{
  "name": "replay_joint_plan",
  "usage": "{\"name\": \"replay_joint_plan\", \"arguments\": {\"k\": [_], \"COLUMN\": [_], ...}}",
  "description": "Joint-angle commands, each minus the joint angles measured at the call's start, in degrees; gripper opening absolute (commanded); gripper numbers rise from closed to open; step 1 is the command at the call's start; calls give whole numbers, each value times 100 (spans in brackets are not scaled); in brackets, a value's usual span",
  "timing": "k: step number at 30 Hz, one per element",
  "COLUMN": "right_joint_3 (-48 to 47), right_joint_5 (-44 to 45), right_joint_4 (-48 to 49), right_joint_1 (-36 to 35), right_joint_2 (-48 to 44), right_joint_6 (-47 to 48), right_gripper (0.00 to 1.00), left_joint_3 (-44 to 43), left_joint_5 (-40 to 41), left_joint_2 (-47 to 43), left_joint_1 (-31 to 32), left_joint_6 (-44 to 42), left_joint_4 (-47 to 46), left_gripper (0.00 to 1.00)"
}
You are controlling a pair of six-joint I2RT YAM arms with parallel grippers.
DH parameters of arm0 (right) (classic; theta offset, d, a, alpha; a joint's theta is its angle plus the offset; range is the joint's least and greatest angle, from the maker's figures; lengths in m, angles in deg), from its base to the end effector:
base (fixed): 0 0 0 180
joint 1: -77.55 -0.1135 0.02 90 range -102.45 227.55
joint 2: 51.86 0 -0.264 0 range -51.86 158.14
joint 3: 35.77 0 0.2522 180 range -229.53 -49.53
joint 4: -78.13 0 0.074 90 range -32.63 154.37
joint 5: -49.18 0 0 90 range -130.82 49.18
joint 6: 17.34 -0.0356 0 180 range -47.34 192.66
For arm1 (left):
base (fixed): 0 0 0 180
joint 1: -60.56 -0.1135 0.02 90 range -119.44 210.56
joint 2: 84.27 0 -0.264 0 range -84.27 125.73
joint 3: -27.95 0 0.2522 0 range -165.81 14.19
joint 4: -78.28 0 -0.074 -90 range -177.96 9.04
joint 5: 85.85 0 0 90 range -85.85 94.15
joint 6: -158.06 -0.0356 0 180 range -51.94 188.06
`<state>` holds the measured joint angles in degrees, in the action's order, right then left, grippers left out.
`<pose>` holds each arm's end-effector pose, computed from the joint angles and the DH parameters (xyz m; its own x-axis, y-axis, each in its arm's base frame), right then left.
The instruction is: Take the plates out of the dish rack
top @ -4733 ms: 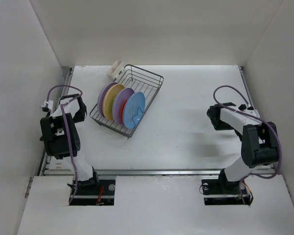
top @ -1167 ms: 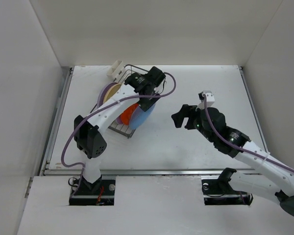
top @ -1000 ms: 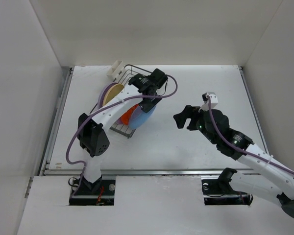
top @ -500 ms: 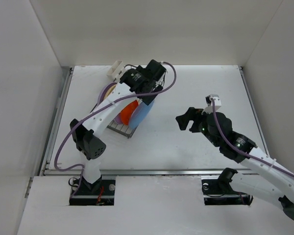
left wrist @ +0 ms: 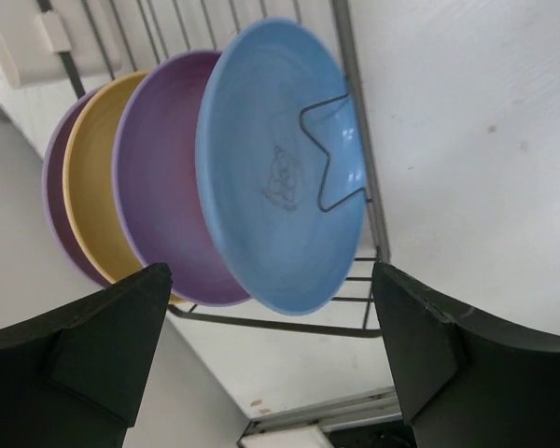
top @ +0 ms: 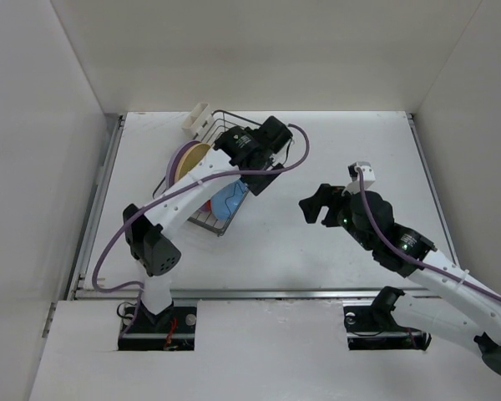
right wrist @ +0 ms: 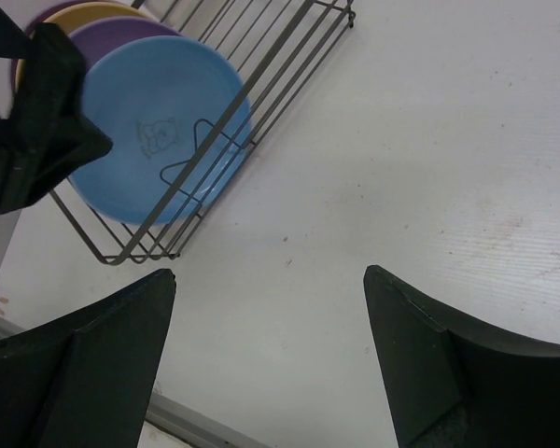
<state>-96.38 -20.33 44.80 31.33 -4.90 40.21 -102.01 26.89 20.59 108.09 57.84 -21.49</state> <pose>0.1377 0.1256 0.3298 -0.4372 0.2703 -0.8578 -0.2533 0.8782 0.4057 0.2648 -0.2689 0.3880 -0.4510 0.7350 -0.5064 0.6209 0.6659 0.4136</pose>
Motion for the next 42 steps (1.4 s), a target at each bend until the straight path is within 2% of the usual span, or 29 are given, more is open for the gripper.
{"name": "replay_joint_plan", "arguments": {"k": [1, 4, 10, 14, 21, 23, 24, 25, 28, 32, 38, 40, 42], "right_joint_3": [-61, -8, 44, 97, 97, 150, 150, 150, 150, 98, -78, -131, -263], "right_joint_5": [-54, -54, -54, -54, 51, 51, 51, 51, 51, -1, -1, -54, -176], "right_joint_4": [-11, -11, -64, -126, -231, -231, -231, -231, -231, -231, -231, -178, -91], "right_joint_1": [-28, -28, -28, -28, -28, -28, -28, -28, -28, -28, -28, -28, -28], "right_joint_2": [-81, -134, -257, -310, -504, -564, -565, -565, -565, -513, -407, -285, -188], "right_joint_6": [-34, -86, -86, -86, -139, -139, -139, -139, -139, -139, -87, -8, 89], "right_gripper": [87, 87, 87, 87, 87, 87, 87, 87, 87, 87, 87, 89, 100], "left_joint_3": [351, 466, 520, 633, 792, 792, 792, 792, 792, 538, -139, -324, -438], "left_joint_5": [958, 1452, 1452, 1400, 1032, 943, 890, 890, 890, 1179, 1618, 1724, 1777], "left_joint_2": [175, 228, 403, 517, 641, 641, 641, 641, 396, 79, -509, -641, -747], "left_joint_1": [2, 2, -59, -375, -577, -648, -648, -648, -648, -648, -648, -421, -236], "left_joint_6": [64, 11, 11, 11, 64, 64, 116, 117, 117, 117, 46, -67, -68], "left_joint_4": [-265, -477, -566, -618, -618, -618, -618, -618, -618, -505, -320, -372, -372], "left_gripper": [88, 88, 88, 83, 66, 53, 37, 30, 13, 0, 0, 0, 0]}}
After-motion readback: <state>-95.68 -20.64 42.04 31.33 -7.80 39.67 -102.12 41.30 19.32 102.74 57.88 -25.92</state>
